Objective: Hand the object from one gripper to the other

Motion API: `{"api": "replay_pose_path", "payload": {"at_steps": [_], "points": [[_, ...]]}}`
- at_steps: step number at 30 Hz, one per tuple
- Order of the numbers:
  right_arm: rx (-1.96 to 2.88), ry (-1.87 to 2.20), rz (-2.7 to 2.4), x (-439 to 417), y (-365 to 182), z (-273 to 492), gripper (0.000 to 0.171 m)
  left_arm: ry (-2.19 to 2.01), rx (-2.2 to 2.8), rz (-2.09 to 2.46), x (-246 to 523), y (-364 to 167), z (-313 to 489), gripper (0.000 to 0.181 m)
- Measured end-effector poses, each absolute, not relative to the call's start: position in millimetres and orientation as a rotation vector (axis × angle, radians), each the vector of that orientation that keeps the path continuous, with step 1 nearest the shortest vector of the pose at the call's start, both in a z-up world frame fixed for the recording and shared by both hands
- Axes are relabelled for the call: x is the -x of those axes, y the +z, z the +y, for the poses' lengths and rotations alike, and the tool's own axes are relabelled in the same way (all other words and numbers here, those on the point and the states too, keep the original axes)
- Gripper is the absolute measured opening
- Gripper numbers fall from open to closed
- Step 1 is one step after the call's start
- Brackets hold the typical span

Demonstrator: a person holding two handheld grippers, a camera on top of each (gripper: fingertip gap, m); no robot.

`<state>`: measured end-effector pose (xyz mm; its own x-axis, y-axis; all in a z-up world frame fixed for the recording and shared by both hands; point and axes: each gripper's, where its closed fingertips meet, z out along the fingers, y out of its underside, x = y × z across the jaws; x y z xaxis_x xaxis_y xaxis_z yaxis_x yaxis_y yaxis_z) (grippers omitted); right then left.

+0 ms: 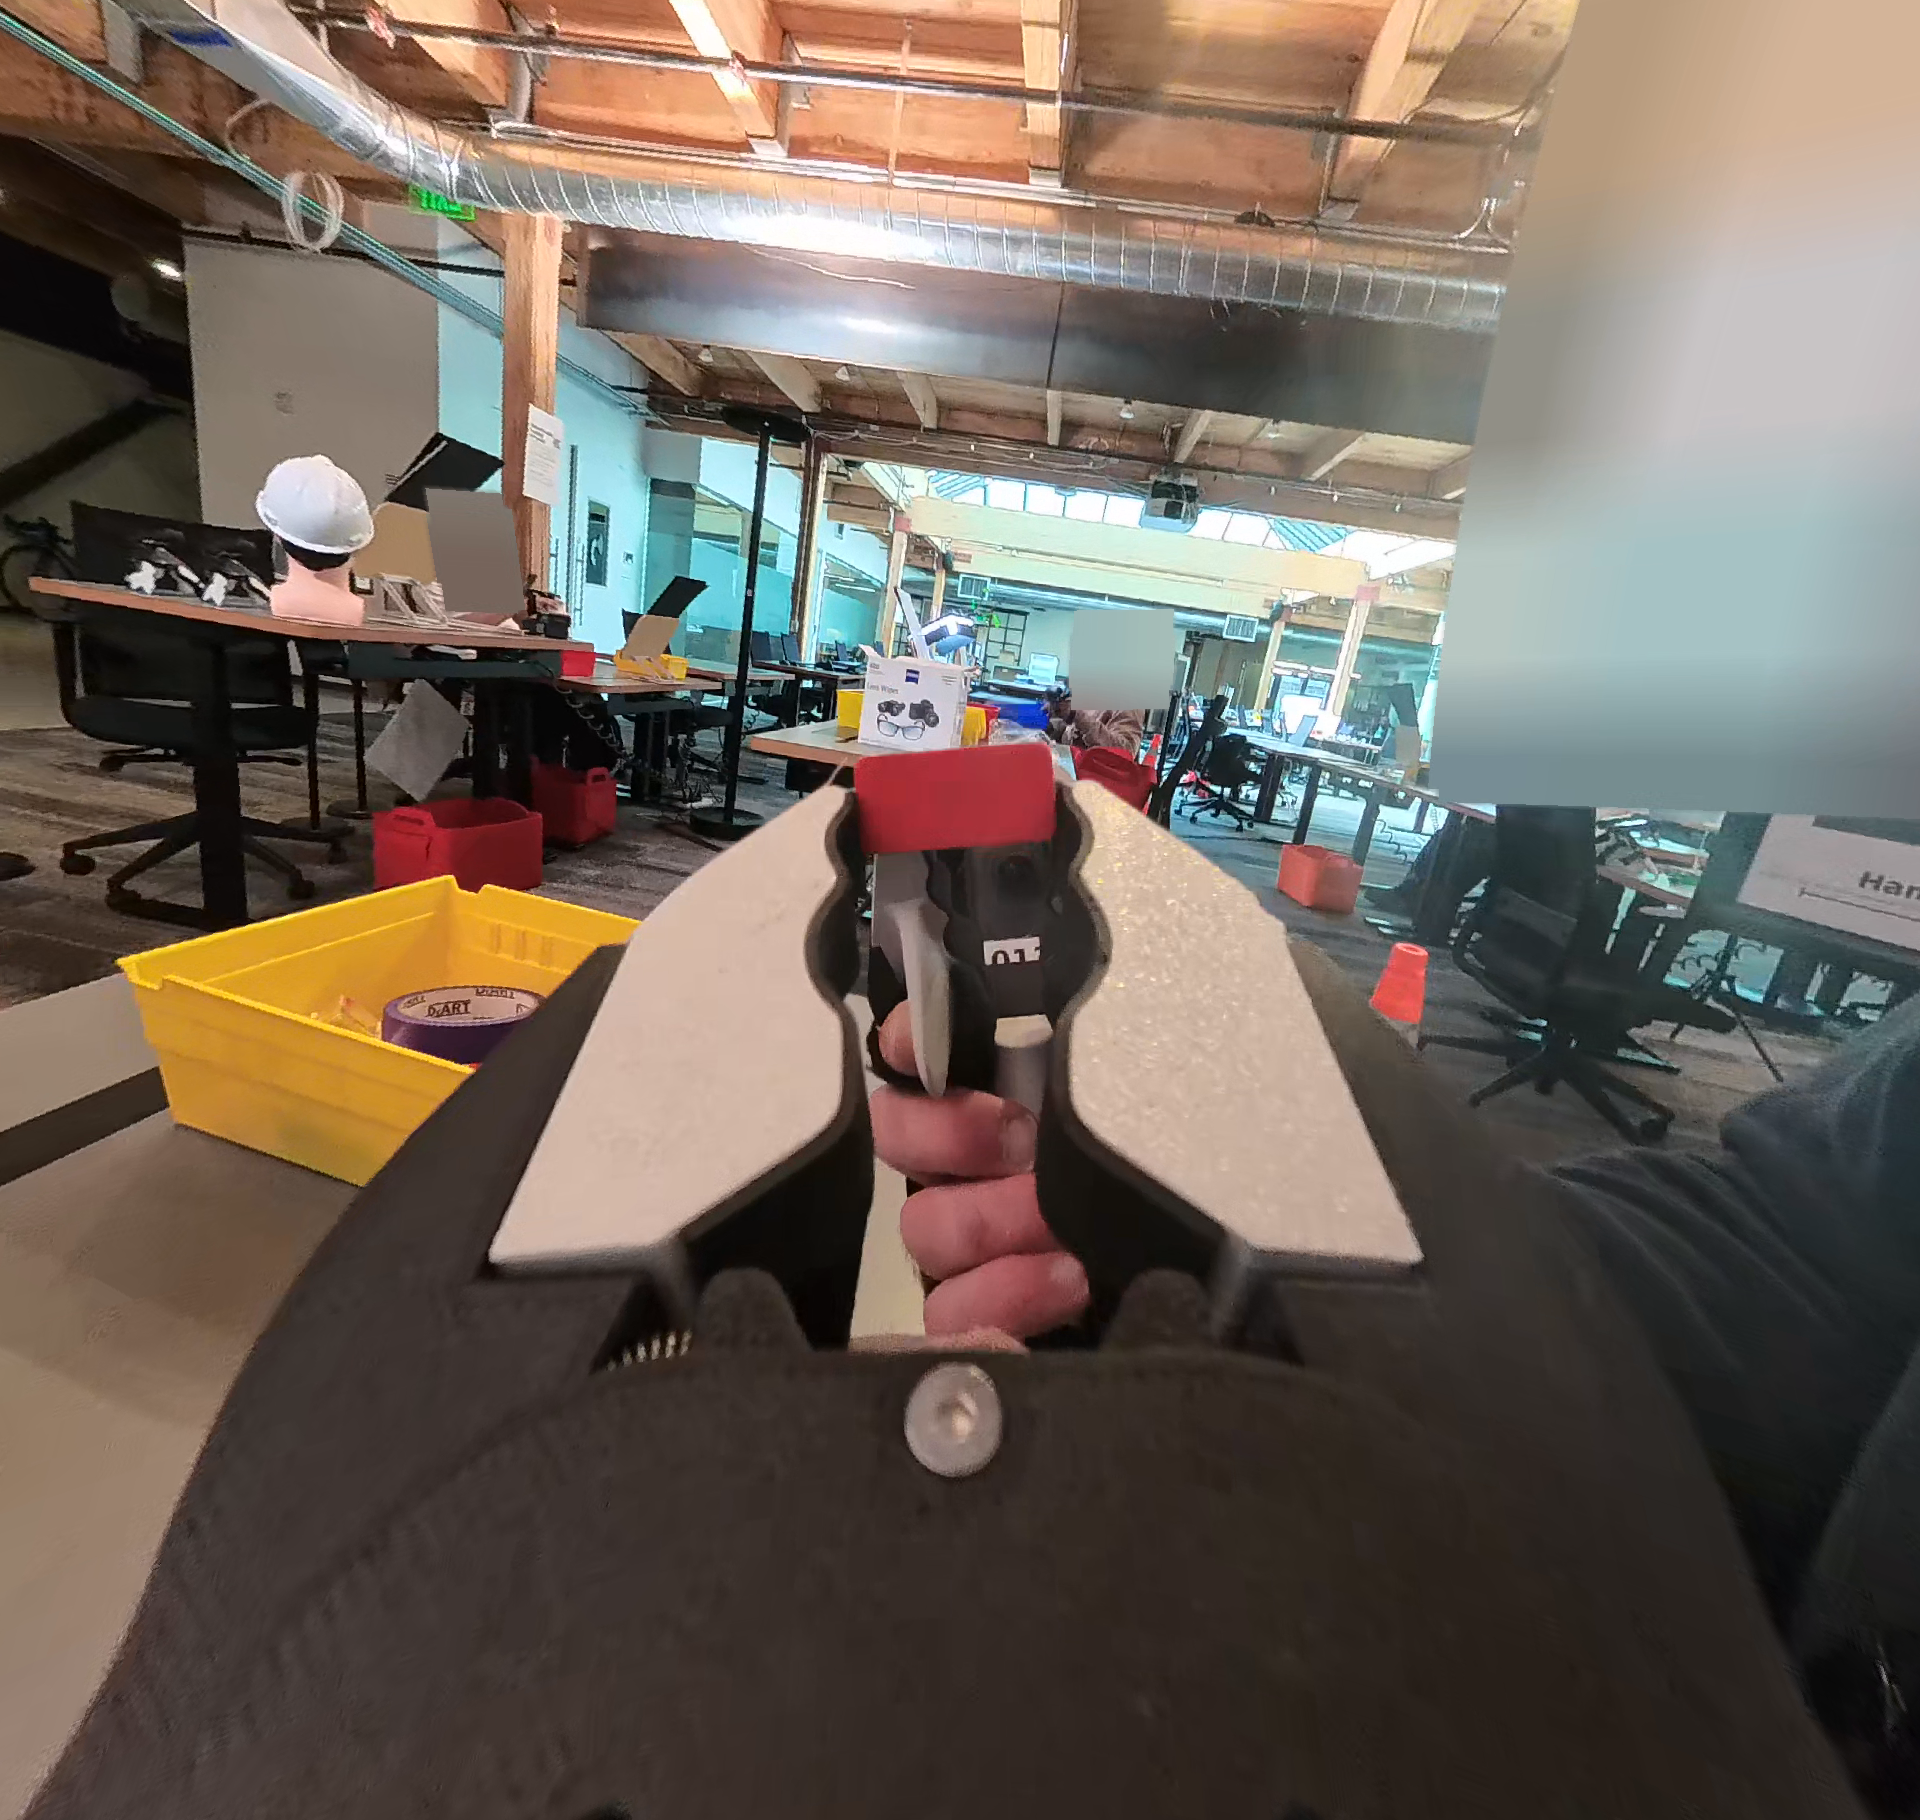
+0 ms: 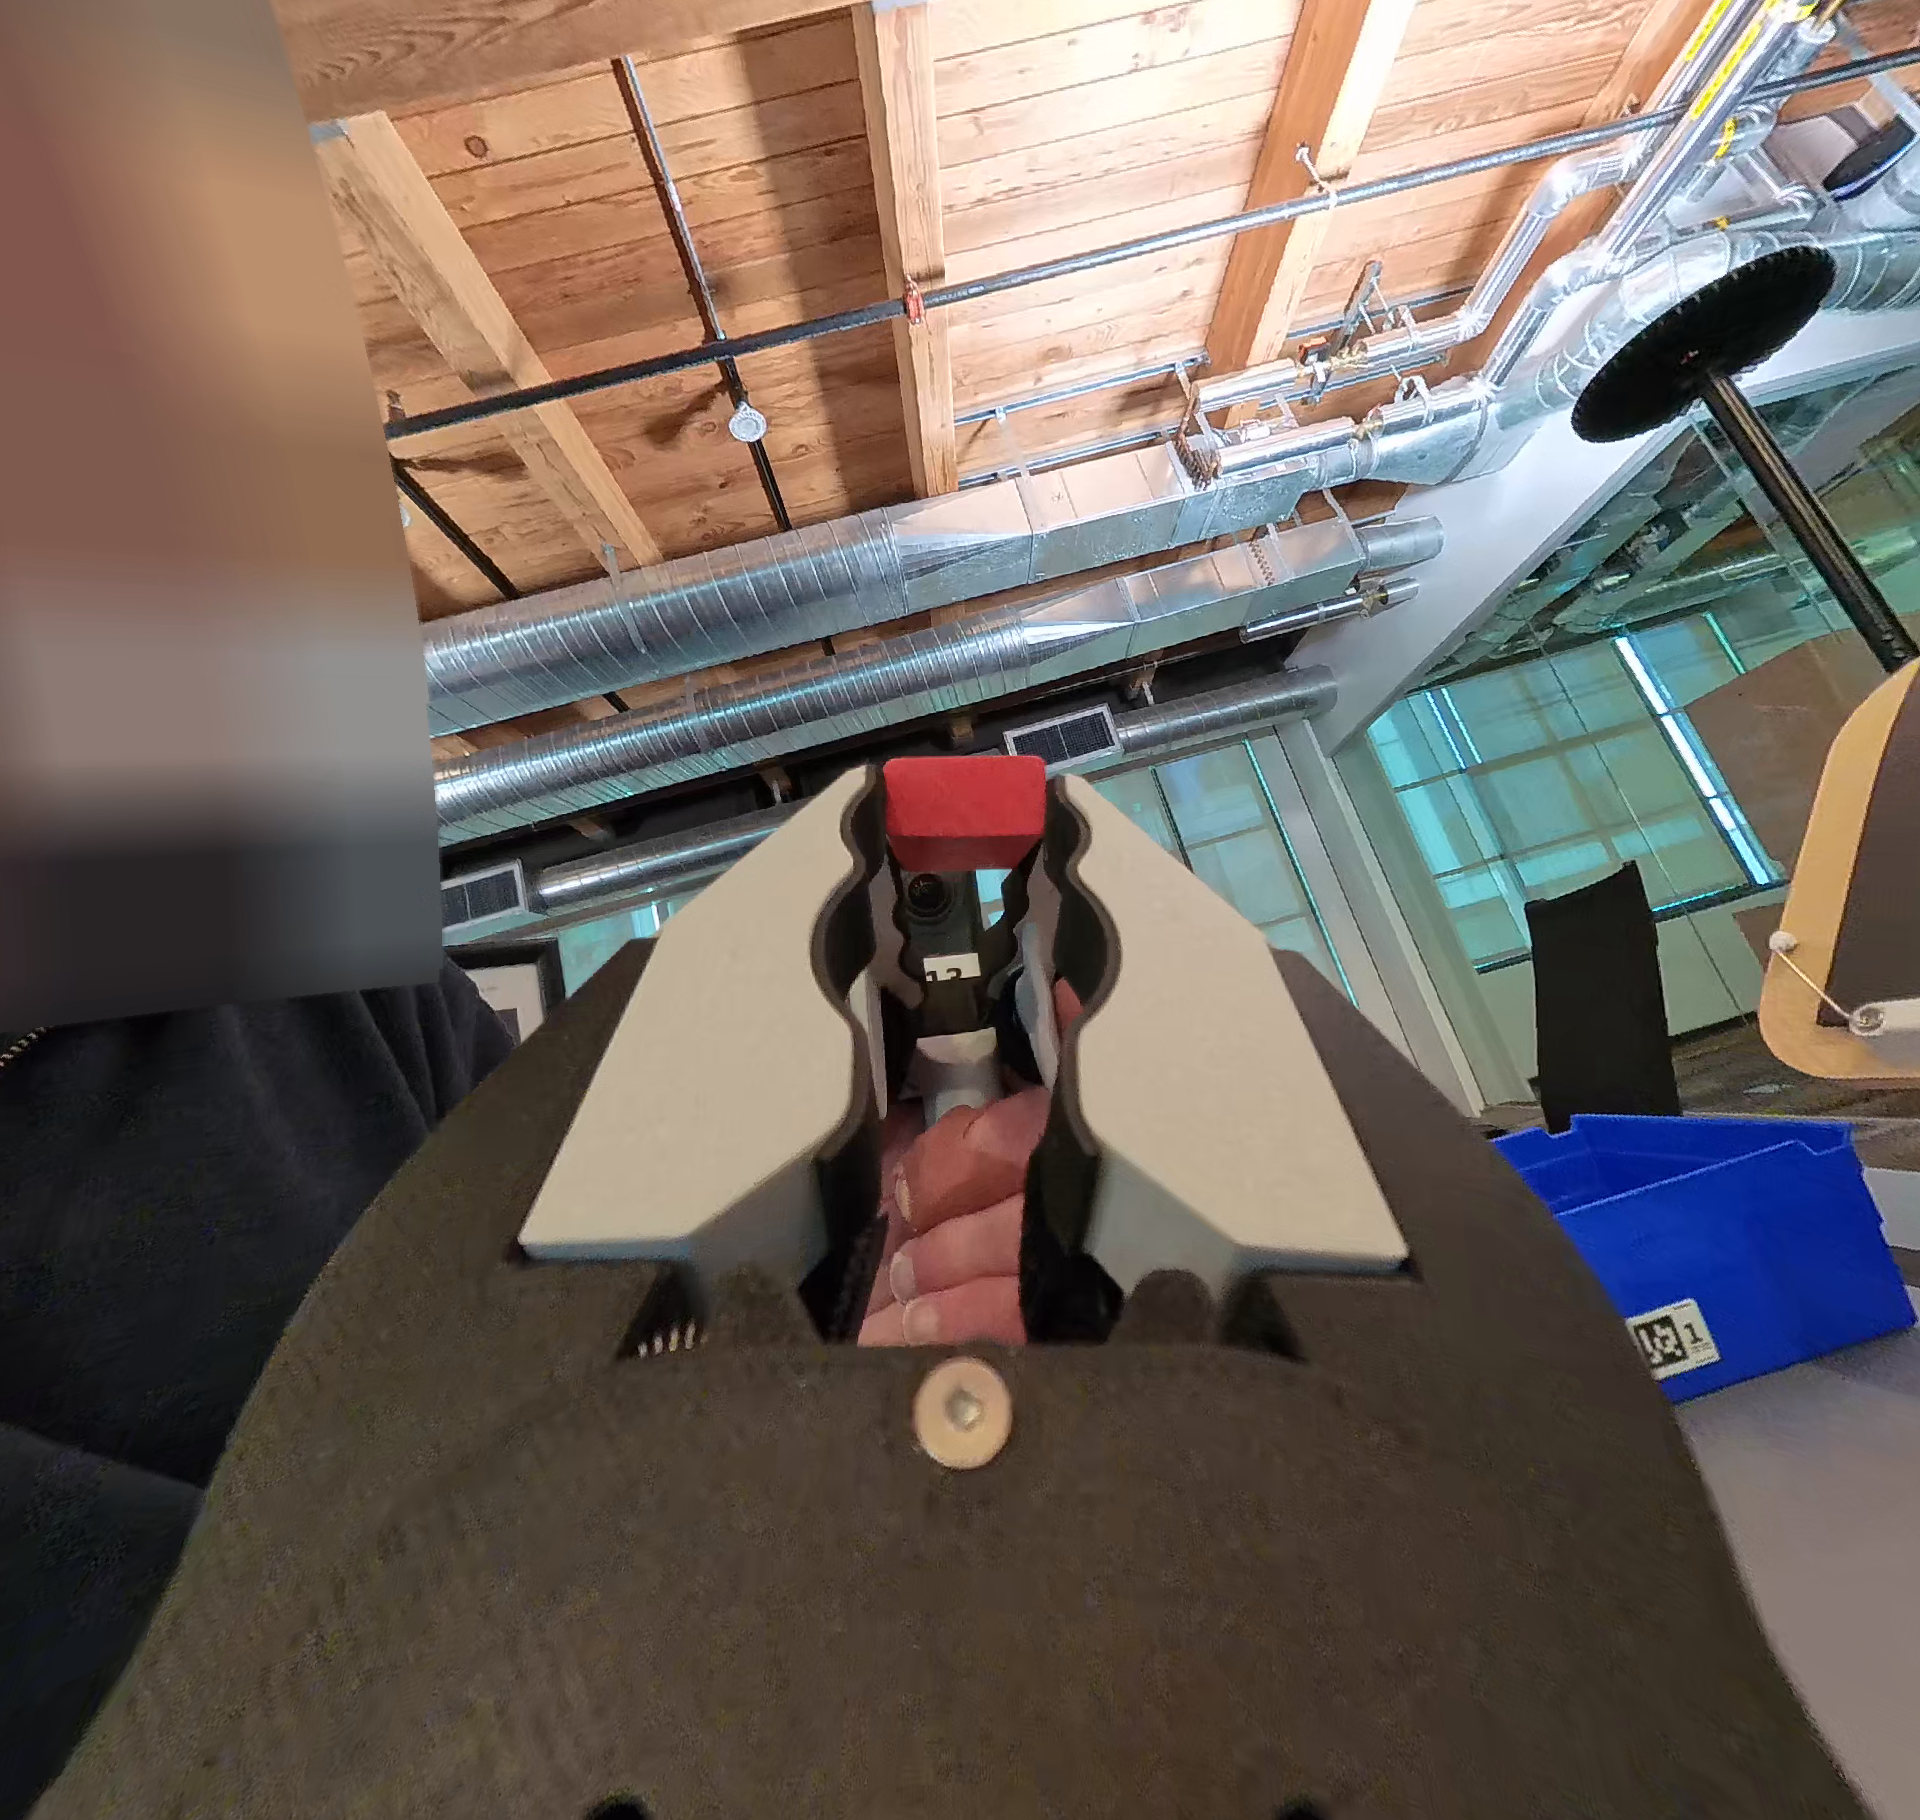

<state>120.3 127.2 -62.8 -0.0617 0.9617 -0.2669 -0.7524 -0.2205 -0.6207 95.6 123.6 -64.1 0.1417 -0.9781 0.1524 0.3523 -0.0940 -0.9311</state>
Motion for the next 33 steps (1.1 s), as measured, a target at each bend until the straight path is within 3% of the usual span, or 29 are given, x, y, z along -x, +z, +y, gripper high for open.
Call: {"api": "replay_pose_path", "payload": {"at_steps": [9, 11, 13, 18, 21, 33], "points": [[0.827, 1.589, -0.457, -114.3, -68.8, 126.0, 0.028, -1.321, 1.096, 0.804, -91.0, -61.7, 122.0, 0.034], [0.926, 1.511, -0.528, -111.7, -75.8, 130.8, 0.037, -1.298, 1.105, 0.859, -89.6, -62.0, 122.1, 0.034], [1.076, 1.397, -0.606, -112.2, -84.3, 139.3, 0.05, -1.186, 1.122, 0.925, -86.6, -63.3, 127.4, 0.034], [1.194, 0.993, -1.008, -105.5, -86.0, 122.4, 0.054, -0.971, 1.234, 1.264, -93.1, -88.6, 127.7, 0.034], [1.218, 0.758, -1.263, -94.3, -97.7, 114.7, 0.068, -1.001, 1.288, 1.459, -94.6, -100.5, 118.7, 0.034], [0.903, 0.02, -1.806, -73.3, -130.5, 106.2, 0.079, -1.248, 1.412, 1.929, -77.4, -117.4, 102.4, 0.034]]}}
